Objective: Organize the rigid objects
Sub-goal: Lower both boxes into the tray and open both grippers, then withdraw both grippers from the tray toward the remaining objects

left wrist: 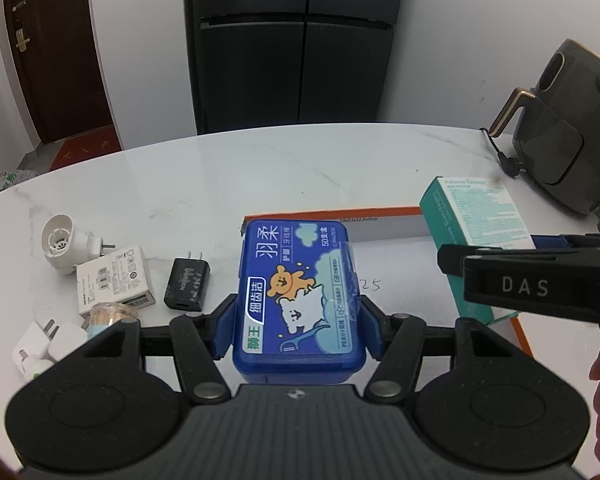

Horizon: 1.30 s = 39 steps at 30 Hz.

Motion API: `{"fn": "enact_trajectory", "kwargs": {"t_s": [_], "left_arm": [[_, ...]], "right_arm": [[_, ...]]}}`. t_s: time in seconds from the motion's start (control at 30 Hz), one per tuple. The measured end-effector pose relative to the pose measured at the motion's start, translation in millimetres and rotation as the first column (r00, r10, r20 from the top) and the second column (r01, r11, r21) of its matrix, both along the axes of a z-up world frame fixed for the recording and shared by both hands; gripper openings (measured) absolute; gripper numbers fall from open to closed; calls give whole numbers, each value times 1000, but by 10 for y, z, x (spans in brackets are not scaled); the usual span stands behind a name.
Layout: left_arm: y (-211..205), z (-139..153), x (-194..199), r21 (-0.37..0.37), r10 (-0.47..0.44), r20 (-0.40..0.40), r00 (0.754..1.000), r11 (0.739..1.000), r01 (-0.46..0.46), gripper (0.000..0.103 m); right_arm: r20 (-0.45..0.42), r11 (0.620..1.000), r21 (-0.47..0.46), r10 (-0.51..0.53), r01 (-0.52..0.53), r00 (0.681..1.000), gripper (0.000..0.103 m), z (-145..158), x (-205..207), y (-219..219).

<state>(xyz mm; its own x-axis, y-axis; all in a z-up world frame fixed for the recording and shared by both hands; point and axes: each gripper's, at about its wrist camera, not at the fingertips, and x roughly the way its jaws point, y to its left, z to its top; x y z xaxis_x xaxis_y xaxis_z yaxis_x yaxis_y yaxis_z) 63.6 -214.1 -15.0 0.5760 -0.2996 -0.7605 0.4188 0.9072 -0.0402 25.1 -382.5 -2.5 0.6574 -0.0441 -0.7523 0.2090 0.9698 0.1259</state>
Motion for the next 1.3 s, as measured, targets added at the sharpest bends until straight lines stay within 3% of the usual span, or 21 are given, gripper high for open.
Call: {"fn": "enact_trajectory", "kwargs": {"t_s": [0.33, 0.53, 0.63, 0.8, 1.03, 1.3], "left_arm": [[-155, -177, 255, -10, -24, -35, 999, 1000, 24, 62], [-295, -242, 364, -33, -49, -49, 998, 998, 48, 63], [-350, -276, 400, -59, -62, -68, 996, 997, 58, 73], [-331, -211, 332, -85, -71, -74, 995, 994, 64, 80], [-108, -15, 140, -44, -27, -54, 998, 999, 25, 91], [289, 100, -118, -20, 33, -33, 999, 999, -34, 94]], "right_arm": [[-69, 1000, 15, -8, 9, 998, 84, -207, 311, -165], [-64, 1000, 12, 20, -19, 998, 84, -187, 432, -192], [-48, 1000, -14, -2, 1, 999, 85, -144, 381, -214], [-23, 999, 0, -48, 48, 999, 85, -60, 199, -296], [18, 998, -6, -66, 66, 998, 85, 145, -47, -194], [34, 1000, 17, -24, 23, 999, 85, 233, -304, 124]]}}
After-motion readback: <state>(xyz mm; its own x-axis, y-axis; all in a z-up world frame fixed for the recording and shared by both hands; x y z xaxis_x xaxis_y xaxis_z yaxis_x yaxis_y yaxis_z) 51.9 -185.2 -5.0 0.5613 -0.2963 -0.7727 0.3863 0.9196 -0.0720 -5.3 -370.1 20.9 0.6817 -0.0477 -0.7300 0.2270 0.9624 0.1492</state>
